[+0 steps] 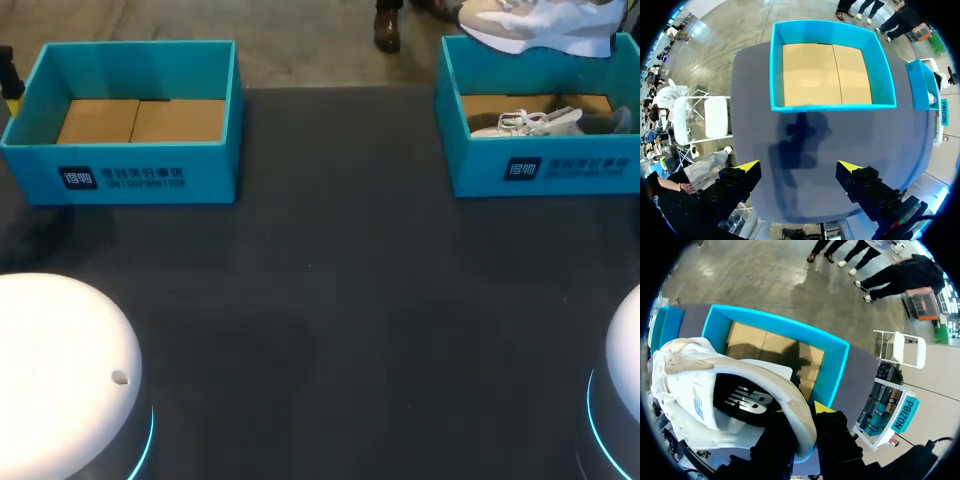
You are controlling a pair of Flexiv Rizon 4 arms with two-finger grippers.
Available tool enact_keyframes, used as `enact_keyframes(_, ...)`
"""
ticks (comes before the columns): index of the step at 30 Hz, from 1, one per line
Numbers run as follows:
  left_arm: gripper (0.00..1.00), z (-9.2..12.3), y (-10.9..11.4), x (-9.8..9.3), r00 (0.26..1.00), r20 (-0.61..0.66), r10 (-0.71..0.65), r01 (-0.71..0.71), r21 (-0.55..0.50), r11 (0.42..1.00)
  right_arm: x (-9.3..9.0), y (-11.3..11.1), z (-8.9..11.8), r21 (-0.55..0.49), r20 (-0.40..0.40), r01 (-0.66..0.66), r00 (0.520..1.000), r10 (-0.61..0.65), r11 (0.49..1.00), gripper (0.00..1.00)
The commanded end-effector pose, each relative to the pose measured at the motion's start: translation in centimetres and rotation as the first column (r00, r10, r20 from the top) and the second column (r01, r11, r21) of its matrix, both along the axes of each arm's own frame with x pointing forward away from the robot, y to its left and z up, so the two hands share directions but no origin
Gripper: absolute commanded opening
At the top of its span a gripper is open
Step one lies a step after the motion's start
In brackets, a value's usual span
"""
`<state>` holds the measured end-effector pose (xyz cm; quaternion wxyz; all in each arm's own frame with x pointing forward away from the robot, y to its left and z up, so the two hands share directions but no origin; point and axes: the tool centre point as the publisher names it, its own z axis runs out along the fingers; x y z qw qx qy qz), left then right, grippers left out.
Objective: Take the shoe out of the shoebox, open the shoe tongue, remove and reinsert the insole, then place the shoe into the shoebox
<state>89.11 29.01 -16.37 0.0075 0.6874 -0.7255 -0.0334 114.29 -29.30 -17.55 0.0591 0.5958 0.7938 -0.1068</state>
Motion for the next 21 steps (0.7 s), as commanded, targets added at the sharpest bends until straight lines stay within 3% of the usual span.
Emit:
enact_keyframes(1,1.00,0.1,0.0,0.0,1.000,-0.001,0.000,0.000,0.002,1.000,-0.8,0.3,0.1,-0.005,0.015,-0.002,1.000,0.002,1.000,0.00)
enact_keyframes(14,1.00,0.1,0.0,0.0,1.000,-0.001,0.000,0.000,0.002,1.000,-0.8,0.3,0.1,-0.005,0.015,-0.002,1.000,0.002,1.000,0.00)
enact_keyframes(21,1.00,0.1,0.0,0.0,1.000,-0.001,0.000,0.000,0.002,1.000,-2.4,-0.7,-2.3,-0.004,0.060,0.016,0.998,-0.015,1.000,0.00)
